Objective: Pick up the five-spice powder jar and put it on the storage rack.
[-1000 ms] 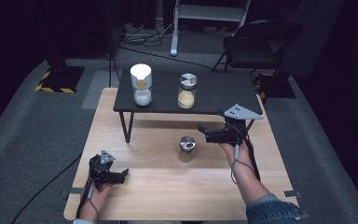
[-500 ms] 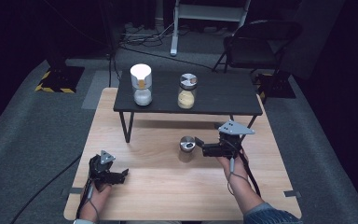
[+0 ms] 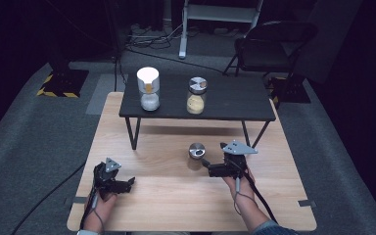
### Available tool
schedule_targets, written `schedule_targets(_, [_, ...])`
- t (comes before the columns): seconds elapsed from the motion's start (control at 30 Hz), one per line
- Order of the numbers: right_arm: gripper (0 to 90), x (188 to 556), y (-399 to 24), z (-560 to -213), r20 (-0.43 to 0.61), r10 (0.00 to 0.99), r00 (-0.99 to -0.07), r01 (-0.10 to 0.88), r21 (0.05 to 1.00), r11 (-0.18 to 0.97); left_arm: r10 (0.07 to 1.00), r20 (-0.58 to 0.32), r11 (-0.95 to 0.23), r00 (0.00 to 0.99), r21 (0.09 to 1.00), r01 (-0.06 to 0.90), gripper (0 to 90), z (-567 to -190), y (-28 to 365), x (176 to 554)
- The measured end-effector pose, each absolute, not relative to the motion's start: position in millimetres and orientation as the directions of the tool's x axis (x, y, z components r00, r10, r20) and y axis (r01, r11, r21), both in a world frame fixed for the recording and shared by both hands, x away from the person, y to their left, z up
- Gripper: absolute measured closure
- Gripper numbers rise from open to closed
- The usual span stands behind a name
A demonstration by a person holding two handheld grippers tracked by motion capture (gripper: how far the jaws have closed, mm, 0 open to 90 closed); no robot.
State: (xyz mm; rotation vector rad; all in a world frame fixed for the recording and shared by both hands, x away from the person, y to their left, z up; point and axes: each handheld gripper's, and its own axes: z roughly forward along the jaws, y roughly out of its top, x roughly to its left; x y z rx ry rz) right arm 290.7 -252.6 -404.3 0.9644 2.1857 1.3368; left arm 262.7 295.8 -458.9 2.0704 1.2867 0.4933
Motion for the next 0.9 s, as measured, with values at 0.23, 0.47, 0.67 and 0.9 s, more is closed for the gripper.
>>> schedule_targets(0.23, [3.5,286,-249,-424,0.008,0.747,-0.665,0.371,0.871,0.321,0.893,-0.018,-0.313,0.449,0.691,0.651,0.9,-459,296,263])
schedule_targets(0.47, [3.5,287,-247,-436,0.010,0.754,-0.656,0.383,0.866,0.322,0.893,-0.019,-0.313,0.449,0.691,0.652,0.9,-459,296,263])
schedule_targets(0.67, [3.5,289,-244,-441,0.010,0.754,-0.657,0.383,0.865,0.323,0.893,-0.018,-0.313,0.449,0.691,0.651,0.9,-459,296,263])
schedule_targets(0.9, [3.6,295,-237,-445,0.010,0.745,-0.667,0.379,0.865,0.328,0.889,-0.016,-0.321,0.457,0.690,0.649,0.8,-459,297,263])
